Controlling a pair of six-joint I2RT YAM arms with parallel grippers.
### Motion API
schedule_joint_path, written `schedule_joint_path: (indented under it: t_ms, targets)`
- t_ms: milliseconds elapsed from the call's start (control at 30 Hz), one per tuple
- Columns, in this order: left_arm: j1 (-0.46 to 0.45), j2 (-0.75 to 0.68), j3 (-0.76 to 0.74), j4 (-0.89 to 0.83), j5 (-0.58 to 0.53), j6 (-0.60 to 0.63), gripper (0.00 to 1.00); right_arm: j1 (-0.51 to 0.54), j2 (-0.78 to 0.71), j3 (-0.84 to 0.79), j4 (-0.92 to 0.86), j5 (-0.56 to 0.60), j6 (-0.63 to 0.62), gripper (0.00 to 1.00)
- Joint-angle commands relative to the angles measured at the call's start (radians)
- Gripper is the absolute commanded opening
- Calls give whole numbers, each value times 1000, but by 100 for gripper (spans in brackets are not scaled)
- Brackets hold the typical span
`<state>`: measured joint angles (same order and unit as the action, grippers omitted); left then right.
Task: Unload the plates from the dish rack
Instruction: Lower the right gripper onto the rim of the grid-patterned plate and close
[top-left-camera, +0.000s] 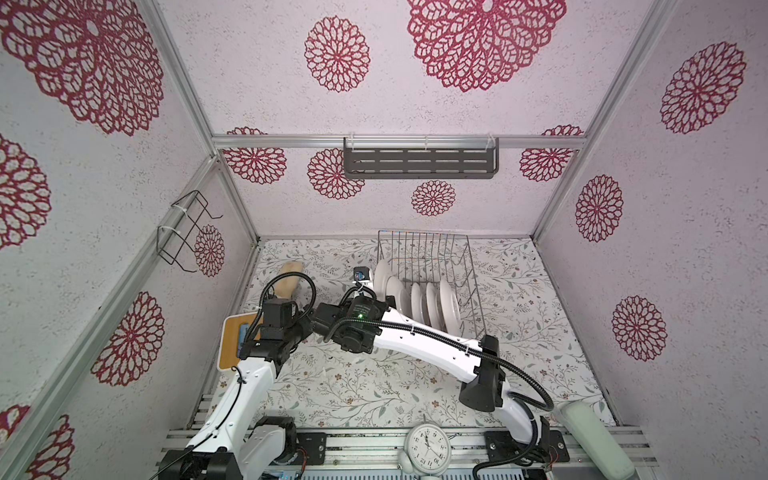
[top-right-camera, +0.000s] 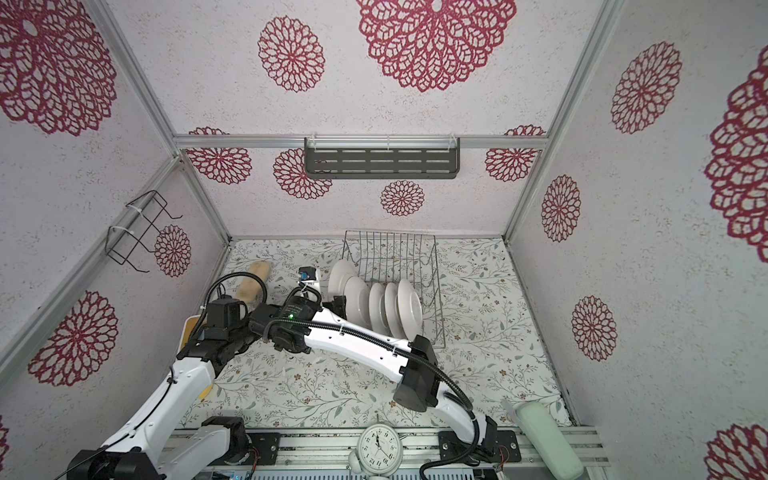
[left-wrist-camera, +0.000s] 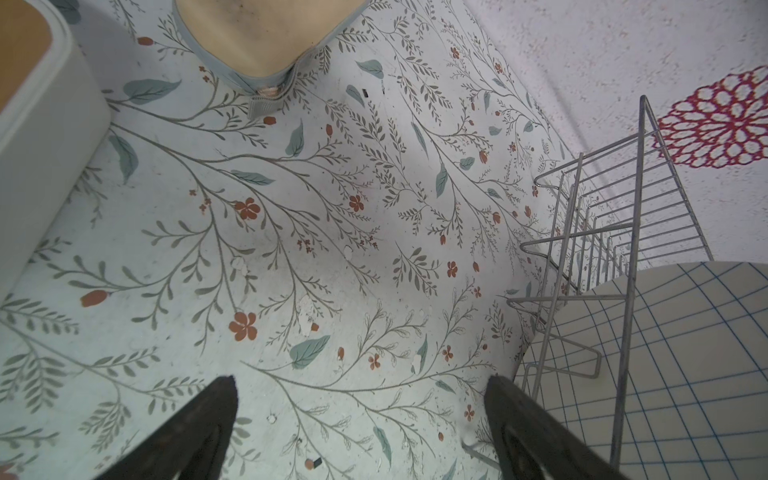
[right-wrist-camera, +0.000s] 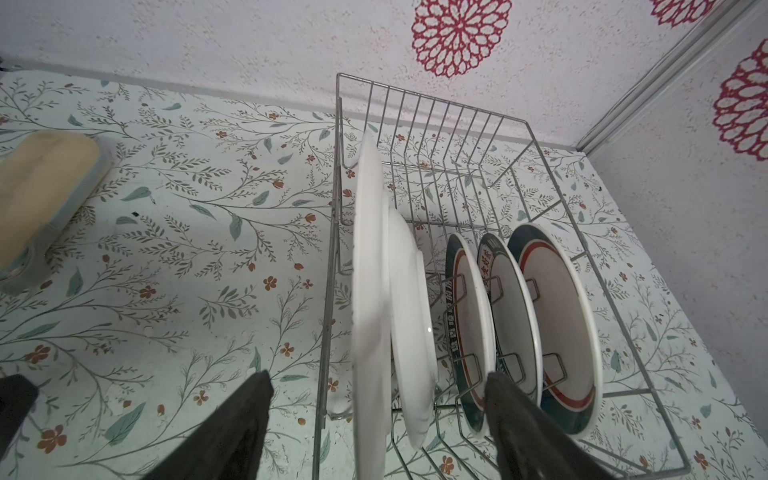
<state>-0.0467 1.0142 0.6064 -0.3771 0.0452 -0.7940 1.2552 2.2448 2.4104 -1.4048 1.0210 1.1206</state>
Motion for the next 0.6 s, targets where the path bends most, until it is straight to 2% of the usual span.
schedule_joint_path:
  t_ms: [0, 567]
  targets:
    - [8, 8, -2, 35, 12, 2, 97, -25, -7, 7, -103, 84, 165, 81]
    - [10, 35, 4, 46, 22, 8, 97, -40, 39, -40, -102, 90, 229, 63]
